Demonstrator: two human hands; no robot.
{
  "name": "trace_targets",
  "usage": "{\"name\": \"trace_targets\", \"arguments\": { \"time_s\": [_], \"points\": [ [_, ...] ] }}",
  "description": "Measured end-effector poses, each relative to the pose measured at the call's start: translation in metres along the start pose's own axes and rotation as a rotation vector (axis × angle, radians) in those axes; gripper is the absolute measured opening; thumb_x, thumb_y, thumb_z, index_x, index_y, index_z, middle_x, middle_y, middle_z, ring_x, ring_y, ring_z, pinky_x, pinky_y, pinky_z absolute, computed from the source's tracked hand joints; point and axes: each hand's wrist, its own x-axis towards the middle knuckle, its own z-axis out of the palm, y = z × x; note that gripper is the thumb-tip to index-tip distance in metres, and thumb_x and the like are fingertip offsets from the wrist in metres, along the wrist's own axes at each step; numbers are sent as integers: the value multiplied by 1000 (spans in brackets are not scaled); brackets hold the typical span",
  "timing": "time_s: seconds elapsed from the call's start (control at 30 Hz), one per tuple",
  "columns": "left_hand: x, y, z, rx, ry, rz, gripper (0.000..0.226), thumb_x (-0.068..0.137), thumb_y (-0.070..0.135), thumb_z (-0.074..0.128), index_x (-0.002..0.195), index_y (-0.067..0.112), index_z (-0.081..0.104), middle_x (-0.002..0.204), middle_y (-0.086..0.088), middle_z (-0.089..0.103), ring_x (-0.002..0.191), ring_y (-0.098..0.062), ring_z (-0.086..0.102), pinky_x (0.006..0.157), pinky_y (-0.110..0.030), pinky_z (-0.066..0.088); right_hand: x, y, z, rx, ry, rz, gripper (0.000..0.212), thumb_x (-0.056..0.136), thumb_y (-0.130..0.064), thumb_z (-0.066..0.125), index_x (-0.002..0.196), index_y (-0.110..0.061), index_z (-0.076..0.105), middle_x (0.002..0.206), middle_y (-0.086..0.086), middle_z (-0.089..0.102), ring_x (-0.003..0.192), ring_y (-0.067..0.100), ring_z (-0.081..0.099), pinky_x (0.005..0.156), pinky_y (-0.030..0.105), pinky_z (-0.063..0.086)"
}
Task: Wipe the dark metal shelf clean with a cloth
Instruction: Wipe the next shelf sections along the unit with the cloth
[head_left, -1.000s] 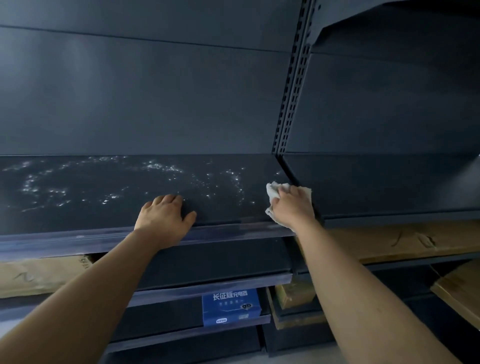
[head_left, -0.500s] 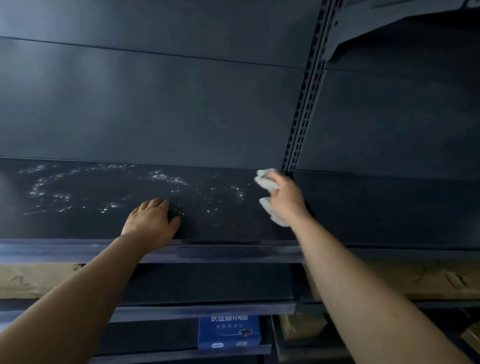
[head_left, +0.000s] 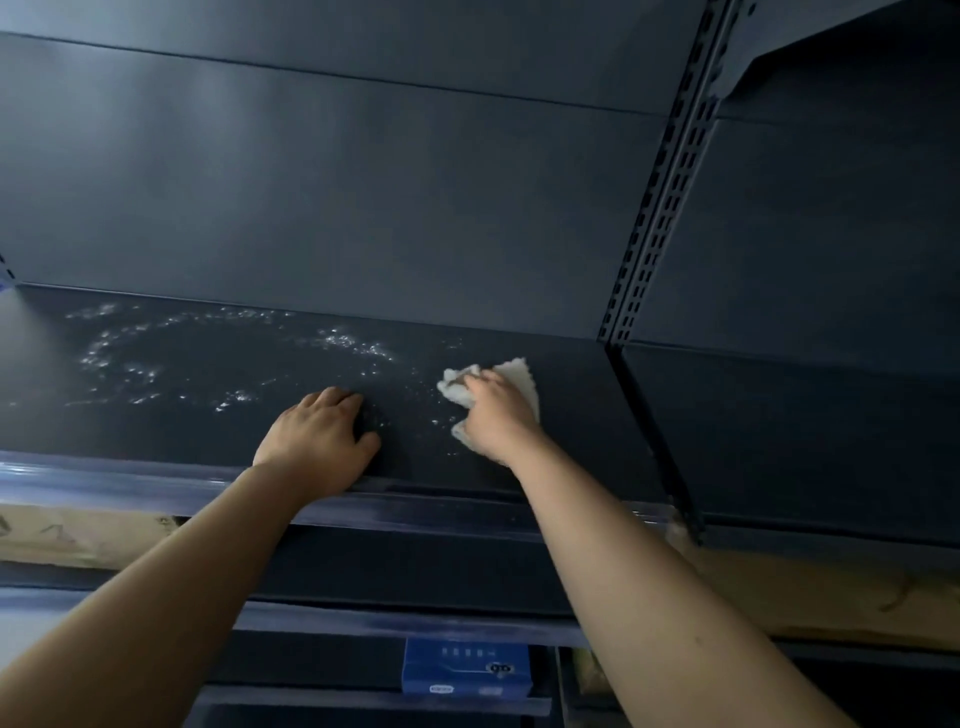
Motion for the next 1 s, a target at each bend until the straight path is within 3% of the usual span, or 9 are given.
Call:
{"name": "trace_targets", "arguments": {
  "time_s": [0.1, 0.23, 0.27, 0.33, 0.47, 0.7, 0.8, 0.87, 1.0],
  "points": [
    [3, -3, -2, -23, -29, 12, 58, 91, 43, 44, 143, 18, 36, 150, -1, 35, 137, -23, 32, 112, -36, 28, -6, -7, -15, 330, 93, -52, 57, 90, -2, 45, 144, -17, 37, 150, 6, 37, 136, 19, 36, 107, 19, 25],
    [14, -19, -11, -19, 5, -29, 58, 91, 44, 45, 142, 17, 38, 149, -4, 38, 136, -26, 36, 110, -38, 30, -4, 55, -40, 264, 440, 54, 45, 82, -4, 47, 126, -13, 55, 128, 4, 52, 119, 21, 48, 101, 15, 28],
    [16, -25, -13, 4, 4, -43, 58, 91, 44, 45, 141, 17, 39, 149, -4, 38, 135, -27, 36, 110, -39, 30, 0, 77, -43, 194, 418, 146, 41, 84, -10, 43, 121, -15, 58, 124, 7, 56, 114, 24, 53, 106, 31, 35],
    [20, -37, -16, 34, -12, -61, 55, 90, 45, 45, 138, 18, 42, 147, -3, 40, 134, -27, 38, 108, -40, 33, 7, 98, -40, 140, 270, 317, 31, 88, -13, 41, 109, -18, 62, 110, 12, 59, 94, 22, 62, 89, 54, 47],
    [26, -52, -20, 58, -47, -14, 51, 91, 44, 43, 135, 18, 47, 143, -1, 44, 129, -25, 42, 103, -38, 38, 21, 94, -26, -138, 180, 446, 41, 94, -28, 39, 133, -22, 49, 145, 12, 39, 134, 33, 33, 110, 47, 29],
    [27, -65, -21, 80, -45, 84, 57, 93, 45, 39, 144, 19, 37, 151, 2, 36, 136, -21, 34, 107, -34, 34, 52, -8, 3, -41, 103, 103, 44, 92, -15, 45, 136, -22, 49, 148, 1, 38, 135, 19, 34, 106, 26, 29],
    [28, -69, -21, 88, -52, 112, 59, 93, 46, 38, 144, 17, 36, 150, 1, 37, 135, -21, 35, 108, -36, 35, 53, -57, 12, 175, 111, 8, 45, 88, -2, 45, 130, -16, 56, 142, 3, 47, 118, 17, 51, 92, 17, 38],
    [29, -72, -23, 83, -64, 137, 57, 93, 46, 38, 142, 17, 38, 148, 1, 38, 134, -21, 36, 107, -36, 35, 51, -77, 15, 434, 159, 63, 51, 85, 2, 39, 125, -22, 61, 131, 2, 59, 79, 9, 60, 68, 13, 48],
    [30, -83, -30, -1, -86, 171, 50, 95, 42, 39, 137, 15, 45, 146, 2, 41, 130, -22, 41, 104, -36, 37, 29, -71, -13, 873, 363, 273, 55, 87, 2, 34, 95, -40, 69, 95, -3, 69, 66, 11, 68, 58, 33, 61]
  ]
}}
